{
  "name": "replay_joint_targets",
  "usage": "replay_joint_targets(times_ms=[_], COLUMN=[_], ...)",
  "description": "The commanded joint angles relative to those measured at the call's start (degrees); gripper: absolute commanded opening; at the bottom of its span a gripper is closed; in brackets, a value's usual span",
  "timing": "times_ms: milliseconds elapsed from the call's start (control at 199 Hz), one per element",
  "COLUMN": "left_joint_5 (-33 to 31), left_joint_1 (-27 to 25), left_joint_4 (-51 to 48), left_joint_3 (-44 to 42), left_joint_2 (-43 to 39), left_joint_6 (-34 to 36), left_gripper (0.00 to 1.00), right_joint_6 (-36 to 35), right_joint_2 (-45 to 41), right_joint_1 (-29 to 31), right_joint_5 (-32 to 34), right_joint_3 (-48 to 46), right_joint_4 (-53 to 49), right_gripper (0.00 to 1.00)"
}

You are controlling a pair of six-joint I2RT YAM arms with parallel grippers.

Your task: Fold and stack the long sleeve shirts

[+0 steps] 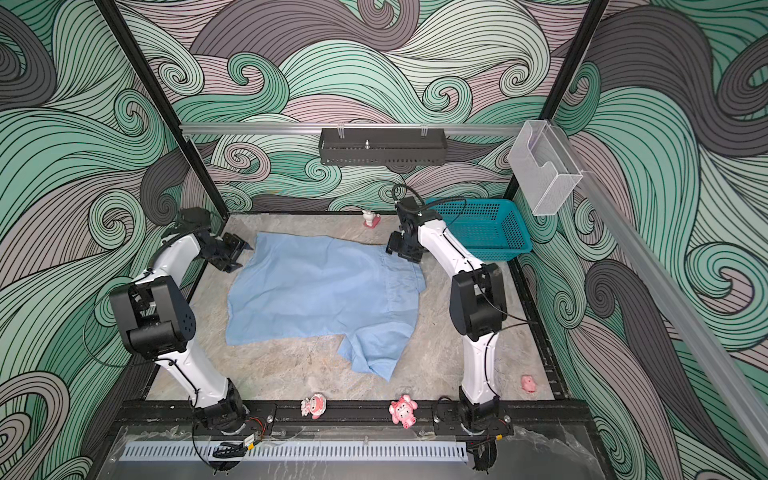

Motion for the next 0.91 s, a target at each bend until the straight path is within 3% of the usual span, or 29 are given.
replay_joint_targets(times_ms=[0,211,387,548,694,900], left_joint_5=[0.63,0.50,0.30,-0.77,-0.10,0.86], left_joint_1=[-0.60,-1.02,-1.55,-3.40,-3.83,-3.62], left_joint_4=[-6.00,-7.46,-8.17,-6.90,-8.80,-12.27], left_joint_3=[10.97,29.69,42.52,47.14,50.22,53.28], left_joint_2=[9.80,23.88,34.16,40.01,44.16,46.99], left_joint_6=[1.98,3.26,5.14,6.05,5.57,6.56], left_gripper=[0.66,0.72,0.75,0.72,0.54,0.12], right_joint_6=[-2.05,-2.74,-3.01,-2.75,-2.53,-2.46], right_joint_2=[10.05,24.39,30.14,33.10,34.90,35.83], right_joint_1=[-1.13,-3.93,-5.38,-5.67,-5.66,-5.43], right_joint_5=[0.98,1.85,0.52,-1.32,-3.71,-6.32], right_joint_3=[9.92,29.63,35.14,36.28,37.37,38.03], right_joint_4=[-7.86,-13.50,-13.53,-13.45,-13.46,-13.39], right_gripper=[0.69,0.72,0.73,0.73,0.70,0.63])
